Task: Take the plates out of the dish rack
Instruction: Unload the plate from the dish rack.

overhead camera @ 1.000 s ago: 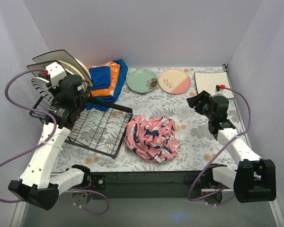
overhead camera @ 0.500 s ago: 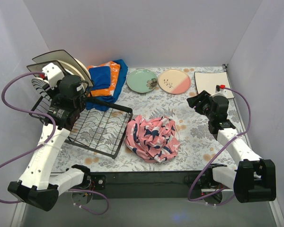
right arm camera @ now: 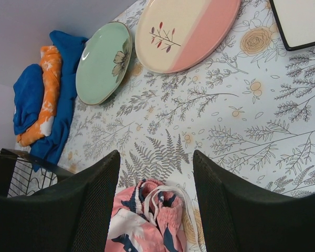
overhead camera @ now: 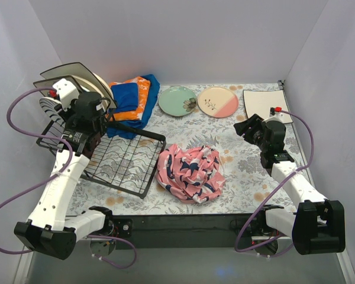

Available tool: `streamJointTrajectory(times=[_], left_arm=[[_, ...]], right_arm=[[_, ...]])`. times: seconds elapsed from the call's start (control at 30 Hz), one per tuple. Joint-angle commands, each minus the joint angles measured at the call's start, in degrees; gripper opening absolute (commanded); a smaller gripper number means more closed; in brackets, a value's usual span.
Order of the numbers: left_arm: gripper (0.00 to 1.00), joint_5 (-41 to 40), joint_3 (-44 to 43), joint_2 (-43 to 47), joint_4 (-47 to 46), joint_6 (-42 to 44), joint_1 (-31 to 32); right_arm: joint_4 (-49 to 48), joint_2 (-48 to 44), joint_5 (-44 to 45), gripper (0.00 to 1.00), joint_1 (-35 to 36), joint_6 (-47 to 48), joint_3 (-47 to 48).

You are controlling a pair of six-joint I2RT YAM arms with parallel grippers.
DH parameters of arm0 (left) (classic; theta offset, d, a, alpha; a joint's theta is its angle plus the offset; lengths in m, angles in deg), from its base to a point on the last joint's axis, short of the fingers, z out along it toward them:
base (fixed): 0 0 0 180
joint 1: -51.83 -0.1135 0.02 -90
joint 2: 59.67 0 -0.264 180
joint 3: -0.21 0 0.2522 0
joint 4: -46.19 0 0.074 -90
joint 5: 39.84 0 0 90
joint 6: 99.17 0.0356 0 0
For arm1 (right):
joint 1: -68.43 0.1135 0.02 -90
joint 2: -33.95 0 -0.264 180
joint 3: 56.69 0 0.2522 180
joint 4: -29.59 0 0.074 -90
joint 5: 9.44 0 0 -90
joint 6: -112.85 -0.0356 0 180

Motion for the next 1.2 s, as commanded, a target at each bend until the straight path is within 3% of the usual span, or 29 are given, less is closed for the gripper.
streamJointTrajectory(times=[0.0, 0.07, 0.13, 0.2, 0.57, 1.17], left_arm=[[0.30, 0.27, 1.31, 0.19, -2.15, 0.67, -1.58], [0.27, 2.19, 1.75, 0.36, -3.11, 1.19, -2.19], [0.19, 2.29, 1.40, -0.51, -3.47, 1.46, -2.37], [0.00, 1.59, 0.44, -1.39, -2.43, 1.37, -2.54], [0.00, -0.08, -1.84, -1.31, -2.06, 2.51, -2.63], [0.00, 0.01, -14.33, -3.16, -2.86, 15.95, -2.55]], right_arm=[[-2.27, -0.47, 0.93, 0.63, -0.18, 1.19, 0.41], [-2.18, -0.29, 0.93, 0.63, -0.18, 1.10, 0.41], [-2.27, -0.29, 0.85, 0.63, -0.18, 1.19, 0.58], [-2.18, -0.20, 0.85, 0.63, -0.18, 1.10, 0.58], [-2.27, 0.06, 1.20, 0.63, -0.26, 1.19, 0.67], [-2.27, -0.47, 1.46, 0.63, -0.18, 1.19, 0.41]])
